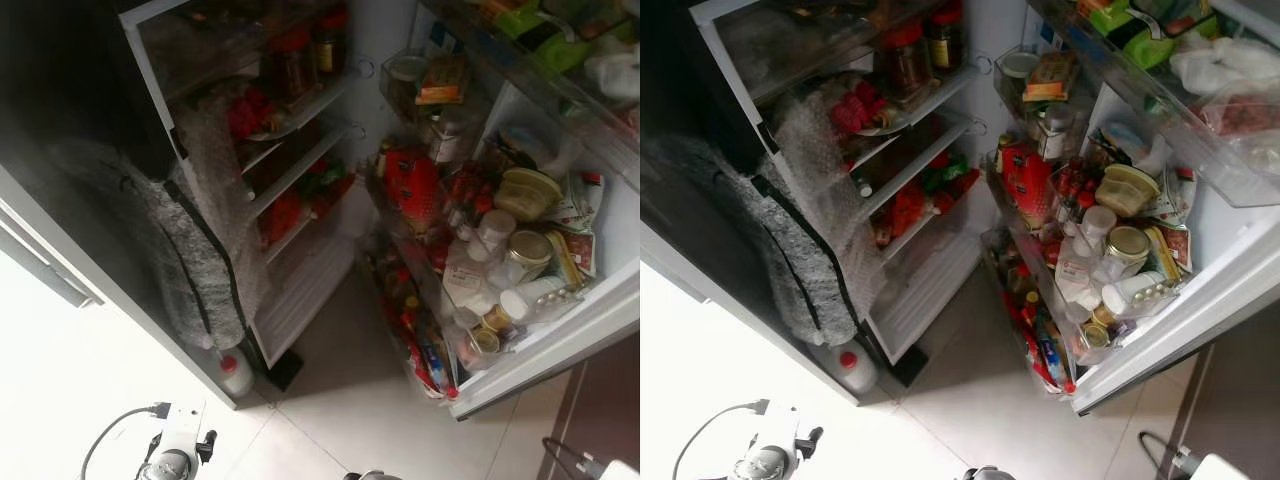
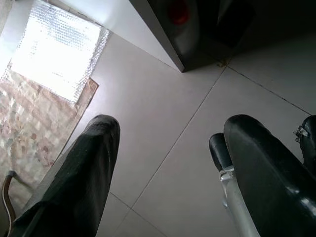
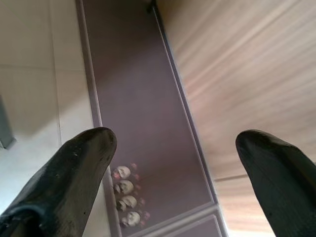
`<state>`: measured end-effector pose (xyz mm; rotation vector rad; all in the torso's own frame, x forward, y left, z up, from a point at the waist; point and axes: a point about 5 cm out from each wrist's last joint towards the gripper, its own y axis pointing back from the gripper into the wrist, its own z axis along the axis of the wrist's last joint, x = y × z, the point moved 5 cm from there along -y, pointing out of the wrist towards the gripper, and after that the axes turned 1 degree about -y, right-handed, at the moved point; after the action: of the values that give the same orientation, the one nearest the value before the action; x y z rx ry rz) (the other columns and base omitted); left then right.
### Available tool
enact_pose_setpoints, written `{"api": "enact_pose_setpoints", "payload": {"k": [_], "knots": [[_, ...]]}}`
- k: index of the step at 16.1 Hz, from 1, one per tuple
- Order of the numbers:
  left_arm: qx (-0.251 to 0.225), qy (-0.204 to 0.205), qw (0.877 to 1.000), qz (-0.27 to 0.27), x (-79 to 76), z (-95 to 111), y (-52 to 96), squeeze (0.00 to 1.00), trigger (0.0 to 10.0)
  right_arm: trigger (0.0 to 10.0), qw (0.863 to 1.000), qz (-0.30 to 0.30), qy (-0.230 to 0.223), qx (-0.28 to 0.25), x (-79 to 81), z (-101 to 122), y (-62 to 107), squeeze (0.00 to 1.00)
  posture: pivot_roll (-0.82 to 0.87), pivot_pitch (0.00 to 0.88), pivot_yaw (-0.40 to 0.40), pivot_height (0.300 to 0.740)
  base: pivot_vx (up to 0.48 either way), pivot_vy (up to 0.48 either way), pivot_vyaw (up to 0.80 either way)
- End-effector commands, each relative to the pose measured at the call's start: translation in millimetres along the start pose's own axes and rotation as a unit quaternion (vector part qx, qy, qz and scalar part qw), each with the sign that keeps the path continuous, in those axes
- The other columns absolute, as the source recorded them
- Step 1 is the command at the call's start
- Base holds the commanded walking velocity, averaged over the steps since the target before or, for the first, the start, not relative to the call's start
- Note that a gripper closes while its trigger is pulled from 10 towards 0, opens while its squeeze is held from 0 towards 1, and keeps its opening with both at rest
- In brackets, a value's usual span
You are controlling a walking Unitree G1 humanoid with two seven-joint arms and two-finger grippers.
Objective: Restocking fridge
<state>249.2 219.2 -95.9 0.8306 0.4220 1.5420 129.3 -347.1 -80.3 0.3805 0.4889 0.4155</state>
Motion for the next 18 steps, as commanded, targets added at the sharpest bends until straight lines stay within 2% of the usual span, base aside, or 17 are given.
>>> {"api": "enact_pose_setpoints", "payload": {"k": [1,4,5,6,7,9,18], "knots": [[0.020,-0.005,1.000,0.005,6.0,-13.9,2.6,0.00,10.0,10.0,1.000,-0.028,-0.001,-0.002,-16.0,-0.3,-4.2,0.00,-0.19,0.157,0.016,0.740,0.000,0.000,0.00],[0.019,-0.005,1.000,0.004,5.5,-13.6,2.6,0.00,10.0,10.0,0.996,-0.084,0.000,-0.015,-41.2,5.7,-10.5,0.00,-0.19,0.154,0.018,0.740,0.000,0.000,0.00],[0.018,-0.005,1.000,0.004,5.7,-13.5,2.6,0.00,10.0,10.0,0.992,-0.120,-0.004,-0.025,-59.9,11.8,-15.5,0.00,-0.19,0.153,0.018,0.740,0.000,0.000,0.00],[0.018,-0.005,1.000,0.004,5.7,-13.4,2.6,0.00,10.0,10.0,0.991,-0.132,-0.007,-0.029,-67.0,14.2,-17.4,0.00,-0.20,0.151,0.018,0.740,0.000,0.000,0.00],[0.018,-0.005,1.000,0.004,6.0,-13.3,2.6,0.00,10.0,10.0,0.986,-0.160,-0.017,-0.035,-86.8,21.4,-24.0,0.00,-0.20,0.151,0.019,0.740,0.000,0.000,0.00],[0.018,-0.005,1.000,0.004,6.1,-13.3,2.6,0.00,10.0,10.0,0.985,-0.168,-0.022,-0.035,-93.1,23.9,-26.3,0.00,-0.20,0.151,0.019,0.740,0.000,0.000,0.00],[0.018,-0.005,1.000,0.004,6.1,-13.3,2.6,0.00,10.0,10.0,0.984,-0.172,-0.021,-0.036,-93.9,24.3,-25.9,0.00,-0.20,0.151,0.019,0.740,0.000,0.000,0.00]]}}
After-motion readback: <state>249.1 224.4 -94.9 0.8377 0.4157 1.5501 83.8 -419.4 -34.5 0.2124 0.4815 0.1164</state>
